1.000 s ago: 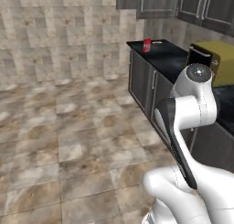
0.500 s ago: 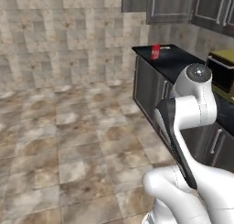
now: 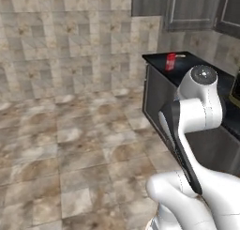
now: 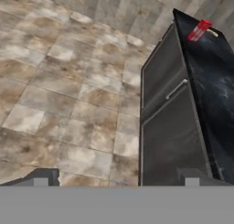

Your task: Pick the bar and boxed food from the counter and place them in the cabinets closest to them.

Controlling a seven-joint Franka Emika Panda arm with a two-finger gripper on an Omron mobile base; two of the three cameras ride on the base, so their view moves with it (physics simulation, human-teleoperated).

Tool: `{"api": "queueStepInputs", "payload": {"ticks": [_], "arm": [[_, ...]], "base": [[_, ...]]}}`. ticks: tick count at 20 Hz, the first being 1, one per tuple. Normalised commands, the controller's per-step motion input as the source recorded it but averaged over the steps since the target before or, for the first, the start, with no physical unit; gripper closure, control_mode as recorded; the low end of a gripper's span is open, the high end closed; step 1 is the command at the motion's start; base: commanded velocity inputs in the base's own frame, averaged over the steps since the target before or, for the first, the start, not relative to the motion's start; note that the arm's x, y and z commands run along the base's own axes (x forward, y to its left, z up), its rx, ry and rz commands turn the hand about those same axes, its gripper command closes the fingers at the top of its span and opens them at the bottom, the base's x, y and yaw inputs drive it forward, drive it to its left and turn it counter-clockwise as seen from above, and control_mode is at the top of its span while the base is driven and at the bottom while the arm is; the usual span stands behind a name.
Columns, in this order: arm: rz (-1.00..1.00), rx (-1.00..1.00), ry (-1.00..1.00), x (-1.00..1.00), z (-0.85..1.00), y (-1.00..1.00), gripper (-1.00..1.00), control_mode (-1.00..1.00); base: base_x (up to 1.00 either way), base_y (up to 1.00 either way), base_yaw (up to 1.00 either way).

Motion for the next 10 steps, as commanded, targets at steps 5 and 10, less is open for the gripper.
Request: {"api": "queueStepInputs", "payload": {"ticks": [5, 10], "arm": [[0.0, 0.0, 0.0, 0.0, 0.0, 0.0, -1.0, 1.0], [0.0, 0.0, 0.0, 0.0, 0.0, 0.0, -1.0, 1.0]], "base": [[0.88, 0.0, -0.02], [0.88, 0.0, -0.02]]}}
